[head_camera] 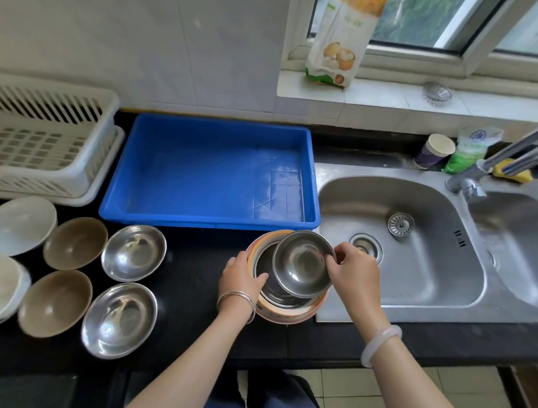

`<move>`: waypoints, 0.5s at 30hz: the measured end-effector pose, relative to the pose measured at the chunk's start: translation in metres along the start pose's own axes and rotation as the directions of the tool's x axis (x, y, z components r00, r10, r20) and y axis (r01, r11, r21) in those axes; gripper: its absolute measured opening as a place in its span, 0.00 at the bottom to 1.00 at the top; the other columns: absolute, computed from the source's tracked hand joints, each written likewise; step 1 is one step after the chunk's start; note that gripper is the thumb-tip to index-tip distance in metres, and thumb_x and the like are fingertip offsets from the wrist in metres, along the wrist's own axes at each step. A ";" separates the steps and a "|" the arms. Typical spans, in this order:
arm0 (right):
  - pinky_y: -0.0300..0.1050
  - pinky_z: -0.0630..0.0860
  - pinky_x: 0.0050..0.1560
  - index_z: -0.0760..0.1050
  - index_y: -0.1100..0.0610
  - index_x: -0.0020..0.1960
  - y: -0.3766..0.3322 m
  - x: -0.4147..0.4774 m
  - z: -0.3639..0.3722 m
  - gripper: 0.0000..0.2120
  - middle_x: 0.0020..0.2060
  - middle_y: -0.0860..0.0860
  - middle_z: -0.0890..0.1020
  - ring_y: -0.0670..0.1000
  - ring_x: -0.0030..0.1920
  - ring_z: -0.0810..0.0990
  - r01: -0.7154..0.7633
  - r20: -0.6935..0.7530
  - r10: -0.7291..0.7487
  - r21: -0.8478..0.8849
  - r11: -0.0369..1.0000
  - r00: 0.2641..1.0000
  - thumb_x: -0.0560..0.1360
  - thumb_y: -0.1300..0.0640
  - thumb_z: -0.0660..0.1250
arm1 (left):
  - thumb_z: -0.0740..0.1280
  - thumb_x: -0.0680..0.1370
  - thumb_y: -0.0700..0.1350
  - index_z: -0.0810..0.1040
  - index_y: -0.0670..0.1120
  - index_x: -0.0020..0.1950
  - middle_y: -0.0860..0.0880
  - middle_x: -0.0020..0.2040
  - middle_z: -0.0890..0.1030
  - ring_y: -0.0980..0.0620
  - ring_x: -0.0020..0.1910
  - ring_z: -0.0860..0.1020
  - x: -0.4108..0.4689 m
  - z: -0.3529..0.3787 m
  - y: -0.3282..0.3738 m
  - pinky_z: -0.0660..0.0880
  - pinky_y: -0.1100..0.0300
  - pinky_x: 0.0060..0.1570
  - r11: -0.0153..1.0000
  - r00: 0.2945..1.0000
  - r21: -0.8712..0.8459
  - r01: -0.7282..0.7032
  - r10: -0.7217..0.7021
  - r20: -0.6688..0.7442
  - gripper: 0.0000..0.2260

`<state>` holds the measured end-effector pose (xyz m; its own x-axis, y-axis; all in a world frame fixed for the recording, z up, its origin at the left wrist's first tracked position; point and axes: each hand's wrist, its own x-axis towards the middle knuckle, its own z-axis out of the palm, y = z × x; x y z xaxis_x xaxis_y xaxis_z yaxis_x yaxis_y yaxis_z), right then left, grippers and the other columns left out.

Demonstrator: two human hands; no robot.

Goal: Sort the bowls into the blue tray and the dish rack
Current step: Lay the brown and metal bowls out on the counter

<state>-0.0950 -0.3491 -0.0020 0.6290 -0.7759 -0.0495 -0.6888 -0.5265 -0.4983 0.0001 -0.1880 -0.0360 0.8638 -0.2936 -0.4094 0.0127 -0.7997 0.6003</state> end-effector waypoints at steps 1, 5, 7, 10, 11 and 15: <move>0.38 0.61 0.28 0.74 0.56 0.36 0.001 0.000 -0.002 0.06 0.28 0.49 0.76 0.53 0.32 0.71 -0.005 0.000 0.005 0.016 1.000 1.000 0.71 0.57 0.67 | 0.71 0.71 0.47 0.71 0.49 0.59 0.49 0.54 0.75 0.53 0.46 0.75 0.000 0.001 0.002 0.72 0.62 0.42 1.000 1.000 0.019 0.001 -0.001 -0.005 0.19; 0.42 0.63 0.35 0.76 0.56 0.37 0.003 -0.001 -0.004 0.06 0.30 0.50 0.77 0.53 0.34 0.73 -0.032 0.020 0.031 0.047 0.998 0.999 0.71 0.56 0.68 | 0.68 0.73 0.41 0.70 0.47 0.59 0.48 0.55 0.75 0.54 0.43 0.72 0.001 0.003 0.007 0.72 0.62 0.40 0.998 1.000 0.065 0.011 -0.009 -0.029 0.16; 0.42 0.64 0.35 0.76 0.56 0.36 0.005 -0.002 -0.004 0.06 0.30 0.50 0.78 0.53 0.34 0.74 -0.042 0.021 0.040 0.074 0.996 0.999 0.71 0.56 0.68 | 0.67 0.73 0.40 0.70 0.46 0.59 0.47 0.54 0.75 0.53 0.43 0.72 0.002 0.003 0.010 0.71 0.61 0.39 0.997 0.999 0.075 0.022 -0.020 -0.026 0.15; 0.44 0.65 0.34 0.76 0.57 0.35 0.008 -0.002 -0.006 0.07 0.30 0.51 0.80 0.54 0.34 0.76 -0.062 0.018 0.060 0.115 0.991 0.998 0.71 0.56 0.68 | 0.65 0.74 0.41 0.68 0.46 0.57 0.46 0.49 0.77 0.52 0.40 0.75 0.002 0.000 0.013 0.72 0.60 0.35 0.995 1.000 0.097 0.005 -0.005 0.001 0.13; 0.44 0.65 0.34 0.76 0.57 0.35 0.009 -0.001 -0.008 0.07 0.30 0.51 0.80 0.54 0.35 0.76 -0.068 0.018 0.067 0.124 0.990 0.998 0.71 0.56 0.68 | 0.64 0.74 0.41 0.66 0.47 0.55 0.47 0.46 0.77 0.51 0.38 0.76 0.001 -0.002 0.014 0.73 0.59 0.33 0.995 1.000 0.097 -0.013 0.013 0.003 0.12; 0.43 0.66 0.36 0.77 0.56 0.36 0.011 0.002 -0.011 0.07 0.31 0.50 0.81 0.53 0.36 0.77 -0.081 0.030 0.077 0.158 0.984 0.997 0.71 0.56 0.69 | 0.61 0.75 0.44 0.63 0.50 0.49 0.51 0.35 0.73 0.54 0.30 0.73 -0.001 -0.010 0.015 0.67 0.63 0.25 0.989 0.997 0.123 -0.076 0.076 -0.002 0.07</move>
<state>-0.1054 -0.3603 0.0024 0.5846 -0.8033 -0.1140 -0.6720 -0.4006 -0.6229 0.0041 -0.1943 -0.0195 0.8634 -0.3527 -0.3608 -0.1149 -0.8337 0.5402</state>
